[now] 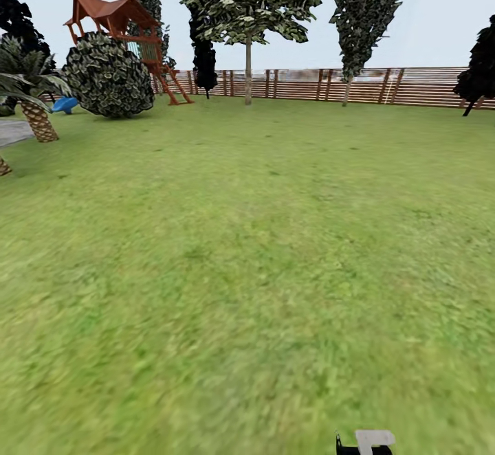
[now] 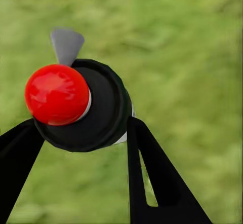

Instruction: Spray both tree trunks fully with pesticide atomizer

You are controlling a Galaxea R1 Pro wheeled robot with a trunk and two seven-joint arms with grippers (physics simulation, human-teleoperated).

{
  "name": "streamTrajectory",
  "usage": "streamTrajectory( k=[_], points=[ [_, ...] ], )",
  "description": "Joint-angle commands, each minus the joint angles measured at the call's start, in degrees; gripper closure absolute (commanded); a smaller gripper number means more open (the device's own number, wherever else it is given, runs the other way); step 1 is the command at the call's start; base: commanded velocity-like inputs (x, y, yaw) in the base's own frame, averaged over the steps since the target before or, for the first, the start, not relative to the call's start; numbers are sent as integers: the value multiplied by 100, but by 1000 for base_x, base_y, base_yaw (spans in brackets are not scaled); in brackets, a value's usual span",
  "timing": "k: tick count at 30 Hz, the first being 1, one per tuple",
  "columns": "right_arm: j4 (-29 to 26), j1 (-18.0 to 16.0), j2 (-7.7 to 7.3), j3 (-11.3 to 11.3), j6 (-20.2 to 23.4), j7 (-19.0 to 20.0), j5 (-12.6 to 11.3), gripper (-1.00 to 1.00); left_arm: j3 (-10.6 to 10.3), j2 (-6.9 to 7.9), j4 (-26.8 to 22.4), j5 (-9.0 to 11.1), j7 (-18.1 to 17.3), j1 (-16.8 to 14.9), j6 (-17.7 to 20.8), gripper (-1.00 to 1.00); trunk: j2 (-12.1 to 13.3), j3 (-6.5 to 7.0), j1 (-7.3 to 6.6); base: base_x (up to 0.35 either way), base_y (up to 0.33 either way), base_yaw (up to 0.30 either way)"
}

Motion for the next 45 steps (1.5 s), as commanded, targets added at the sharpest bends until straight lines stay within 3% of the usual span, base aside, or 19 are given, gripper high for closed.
streamTrajectory(
  k=[1, 45],
  points=[
    [3, -3, 0, 51, -18, -7, -59, -100, 42, 16, 23, 28, -40, 1, -33, 100, -2, -5, 3, 340, 0, 0],
    [3, -3, 0, 51, -18, -7, -59, -100, 78, 160, -12, 51, -22, 115, -51, 100, -2, -5, 3, 340, 0, 0]
  ],
)
